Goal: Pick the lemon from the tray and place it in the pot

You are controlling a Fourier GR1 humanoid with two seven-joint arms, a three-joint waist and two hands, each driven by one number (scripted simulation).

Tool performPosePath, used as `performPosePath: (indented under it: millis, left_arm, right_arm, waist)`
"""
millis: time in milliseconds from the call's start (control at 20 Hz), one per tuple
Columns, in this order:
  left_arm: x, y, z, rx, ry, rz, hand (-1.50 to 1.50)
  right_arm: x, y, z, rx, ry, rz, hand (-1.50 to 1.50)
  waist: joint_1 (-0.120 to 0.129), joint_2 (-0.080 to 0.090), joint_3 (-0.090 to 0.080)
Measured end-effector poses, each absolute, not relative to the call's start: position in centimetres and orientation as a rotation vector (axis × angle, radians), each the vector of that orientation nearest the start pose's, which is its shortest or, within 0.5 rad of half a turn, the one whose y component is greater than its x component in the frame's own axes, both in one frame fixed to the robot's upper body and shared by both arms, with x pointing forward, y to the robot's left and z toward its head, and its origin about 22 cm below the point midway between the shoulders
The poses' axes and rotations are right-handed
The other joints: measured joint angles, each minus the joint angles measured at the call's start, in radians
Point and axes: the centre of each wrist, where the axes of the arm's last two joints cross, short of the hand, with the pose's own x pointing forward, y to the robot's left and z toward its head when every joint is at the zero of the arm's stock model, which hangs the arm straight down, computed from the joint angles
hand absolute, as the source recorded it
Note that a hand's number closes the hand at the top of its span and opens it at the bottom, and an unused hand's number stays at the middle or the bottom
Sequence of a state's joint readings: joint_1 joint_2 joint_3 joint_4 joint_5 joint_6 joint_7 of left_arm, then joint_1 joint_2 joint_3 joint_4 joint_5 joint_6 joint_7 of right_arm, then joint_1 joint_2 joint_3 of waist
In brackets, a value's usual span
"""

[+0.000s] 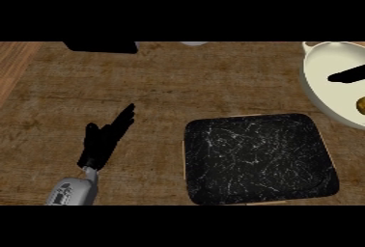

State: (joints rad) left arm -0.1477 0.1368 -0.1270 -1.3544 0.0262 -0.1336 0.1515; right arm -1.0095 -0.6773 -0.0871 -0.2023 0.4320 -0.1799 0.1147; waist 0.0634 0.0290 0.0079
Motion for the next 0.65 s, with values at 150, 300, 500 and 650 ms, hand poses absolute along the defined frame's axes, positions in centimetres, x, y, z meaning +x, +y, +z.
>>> performPosePath:
  millis: [150, 300, 500, 650]
  left_arm:
    - [27.1, 22.7, -1.9, -0.094, -1.305, -0.324, 0.0]
    - [27.0, 22.9, -2.0, -0.091, -1.305, -0.32, 0.0]
    - [26.5, 23.4, -2.2, -0.081, -1.299, -0.311, 0.0]
    - [26.4, 23.3, -1.9, -0.082, -1.3, -0.314, 0.0]
  right_arm:
    - [41.3, -42.4, 14.2, -1.003, -1.191, 0.088, -1.5]
    - [40.7, -43.9, 15.2, -1.033, -1.273, -0.097, -1.5]
    - [39.1, -46.3, 15.1, -1.067, -1.36, -0.286, -1.5]
    - [37.7, -48.3, 15.3, -1.068, -1.421, -0.383, -1.5]
  waist:
    - [-0.006, -0.001, -0.001]
    - [-0.012, -0.003, -0.002]
    - [-0.02, -0.008, -0.002]
    - [-0.024, -0.01, -0.003]
